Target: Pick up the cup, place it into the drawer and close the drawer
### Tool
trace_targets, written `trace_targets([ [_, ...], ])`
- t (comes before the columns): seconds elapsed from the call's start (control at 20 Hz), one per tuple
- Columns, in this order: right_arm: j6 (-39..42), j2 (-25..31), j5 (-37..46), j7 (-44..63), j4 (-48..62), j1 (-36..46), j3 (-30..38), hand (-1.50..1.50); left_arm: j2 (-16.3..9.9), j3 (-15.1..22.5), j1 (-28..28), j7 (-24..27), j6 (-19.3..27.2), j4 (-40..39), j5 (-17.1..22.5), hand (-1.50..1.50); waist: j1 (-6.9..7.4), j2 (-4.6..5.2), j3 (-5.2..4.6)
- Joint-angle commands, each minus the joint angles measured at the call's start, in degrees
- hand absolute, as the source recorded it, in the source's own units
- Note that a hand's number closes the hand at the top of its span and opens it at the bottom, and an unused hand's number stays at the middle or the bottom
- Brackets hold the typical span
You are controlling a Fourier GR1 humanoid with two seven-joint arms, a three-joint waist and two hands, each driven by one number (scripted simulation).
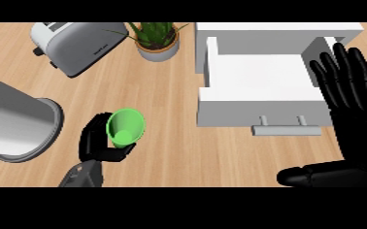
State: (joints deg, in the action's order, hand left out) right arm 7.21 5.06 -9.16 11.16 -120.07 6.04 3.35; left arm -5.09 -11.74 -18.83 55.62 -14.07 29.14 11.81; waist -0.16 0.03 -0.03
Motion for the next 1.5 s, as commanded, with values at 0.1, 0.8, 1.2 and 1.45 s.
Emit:
trace_targets([
  [0.1,0.7,0.36,-0.12,-2.27,0.77,-0.67,1.31,-1.5,-1.43,-1.48,1.39,6.95,-0.44,1.82,0.79,1.5,-0.01,0.02,0.0],
  [0.8,-0.09,1.15,-0.79,2.12,-0.94,0.06,1.7,-1.5,1.45,5.74,1.95,-8.01,1.39,26.17,1.88,1.5,0.91,-0.43,0.12],
  [1.2,0.68,0.95,-2.21,1.54,0.68,0.49,2.04,-1.5,2.39,9.23,2.31,-28.43,4.68,48.03,6.48,1.5,0.65,-0.25,0.07],
  [1.45,-0.49,0.16,-1.19,2.19,-2.76,-0.85,1.21,-1.5,4.96,14.72,-2.26,-32.11,13.35,51.1,5.7,1.5,0.03,-0.17,0.04],
])
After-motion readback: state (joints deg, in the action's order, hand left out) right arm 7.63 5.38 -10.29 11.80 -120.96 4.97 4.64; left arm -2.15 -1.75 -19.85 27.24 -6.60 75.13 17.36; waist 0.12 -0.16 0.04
